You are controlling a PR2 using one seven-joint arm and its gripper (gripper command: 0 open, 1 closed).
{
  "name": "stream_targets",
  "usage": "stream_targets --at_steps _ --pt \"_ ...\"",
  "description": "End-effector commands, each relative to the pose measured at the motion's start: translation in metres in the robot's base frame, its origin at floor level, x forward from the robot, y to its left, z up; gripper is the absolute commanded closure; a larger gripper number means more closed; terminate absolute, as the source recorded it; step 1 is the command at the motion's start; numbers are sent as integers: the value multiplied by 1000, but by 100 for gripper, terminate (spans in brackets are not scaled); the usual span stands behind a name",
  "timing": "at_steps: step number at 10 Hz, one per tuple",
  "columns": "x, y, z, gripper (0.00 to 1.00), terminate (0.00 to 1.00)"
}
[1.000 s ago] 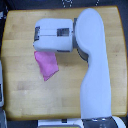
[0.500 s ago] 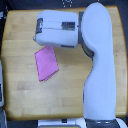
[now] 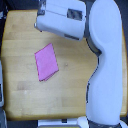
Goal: Folding a cloth
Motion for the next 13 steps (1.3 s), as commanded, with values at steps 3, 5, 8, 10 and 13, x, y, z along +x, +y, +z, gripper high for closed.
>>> stream_targets --at_steps 3,5,8,10,13 --pt "35 -107 50 0 0" --pt "36 -146 55 0 0" --pt "53 -218 58 0 0" --pt "59 -260 63 0 0" --pt "53 -295 63 0 0"
